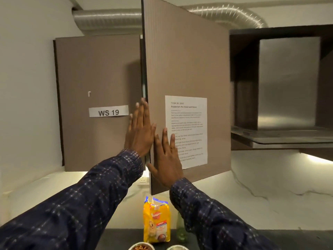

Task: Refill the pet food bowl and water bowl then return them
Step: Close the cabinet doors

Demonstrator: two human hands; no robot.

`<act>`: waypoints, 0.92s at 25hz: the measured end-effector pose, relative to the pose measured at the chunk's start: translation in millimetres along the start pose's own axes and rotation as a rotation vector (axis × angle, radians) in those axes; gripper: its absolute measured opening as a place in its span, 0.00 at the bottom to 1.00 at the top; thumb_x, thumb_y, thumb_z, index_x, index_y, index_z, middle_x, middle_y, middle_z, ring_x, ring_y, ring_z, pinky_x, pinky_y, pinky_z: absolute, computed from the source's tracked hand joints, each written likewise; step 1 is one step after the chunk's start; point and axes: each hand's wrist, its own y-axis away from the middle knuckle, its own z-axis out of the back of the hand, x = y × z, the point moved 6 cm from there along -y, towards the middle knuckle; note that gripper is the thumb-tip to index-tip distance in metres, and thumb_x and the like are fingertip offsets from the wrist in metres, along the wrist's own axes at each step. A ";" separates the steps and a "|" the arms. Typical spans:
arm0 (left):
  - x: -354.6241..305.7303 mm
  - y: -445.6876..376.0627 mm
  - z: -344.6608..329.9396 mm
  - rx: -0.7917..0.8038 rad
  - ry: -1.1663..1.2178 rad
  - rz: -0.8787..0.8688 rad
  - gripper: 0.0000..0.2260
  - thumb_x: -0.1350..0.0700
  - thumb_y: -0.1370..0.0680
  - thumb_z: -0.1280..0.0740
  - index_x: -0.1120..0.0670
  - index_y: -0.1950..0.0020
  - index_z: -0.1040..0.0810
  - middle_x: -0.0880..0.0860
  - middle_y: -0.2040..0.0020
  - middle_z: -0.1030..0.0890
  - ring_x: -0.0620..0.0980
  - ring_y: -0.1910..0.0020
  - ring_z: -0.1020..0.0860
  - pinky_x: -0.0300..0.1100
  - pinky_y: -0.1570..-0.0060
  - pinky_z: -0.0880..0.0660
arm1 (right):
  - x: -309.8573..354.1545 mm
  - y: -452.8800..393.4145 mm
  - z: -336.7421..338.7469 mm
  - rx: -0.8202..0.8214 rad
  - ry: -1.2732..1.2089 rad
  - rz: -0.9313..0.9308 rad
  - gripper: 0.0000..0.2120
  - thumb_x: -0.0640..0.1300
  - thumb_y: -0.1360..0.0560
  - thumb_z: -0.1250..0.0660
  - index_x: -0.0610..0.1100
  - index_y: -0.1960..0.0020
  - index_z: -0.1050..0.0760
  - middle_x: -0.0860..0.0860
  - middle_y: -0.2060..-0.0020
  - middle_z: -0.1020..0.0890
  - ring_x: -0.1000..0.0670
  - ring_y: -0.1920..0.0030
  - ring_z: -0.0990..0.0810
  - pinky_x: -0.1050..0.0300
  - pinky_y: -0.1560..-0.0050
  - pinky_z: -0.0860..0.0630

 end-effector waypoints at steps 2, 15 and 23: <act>32.4 -2.2 -23.2 0.047 -0.079 -0.038 0.35 0.45 0.14 0.48 0.53 0.15 0.66 0.53 0.13 0.63 0.54 0.14 0.59 0.61 0.17 0.47 | -4.5 -16.3 -30.7 -0.006 0.051 -0.027 0.50 0.68 0.21 0.36 0.55 0.14 0.64 0.50 0.16 0.69 0.39 0.16 0.69 0.32 0.17 0.54; 126.5 -20.0 -142.8 0.144 -0.239 -0.154 0.38 0.41 0.15 0.42 0.51 0.14 0.60 0.55 0.13 0.59 0.60 0.14 0.55 0.62 0.17 0.46 | -68.1 -54.0 -132.8 0.064 0.266 -0.004 0.49 0.55 0.22 0.26 0.51 0.13 0.53 0.45 0.14 0.61 0.36 0.15 0.62 0.34 0.17 0.47; 169.5 27.9 -172.4 0.180 -0.181 0.077 0.44 0.30 0.21 0.43 0.50 0.14 0.57 0.57 0.13 0.55 0.59 0.14 0.54 0.64 0.18 0.45 | -103.6 -6.7 -178.1 0.065 0.362 -0.002 0.50 0.48 0.25 0.22 0.50 0.13 0.50 0.41 0.14 0.54 0.36 0.14 0.56 0.35 0.18 0.42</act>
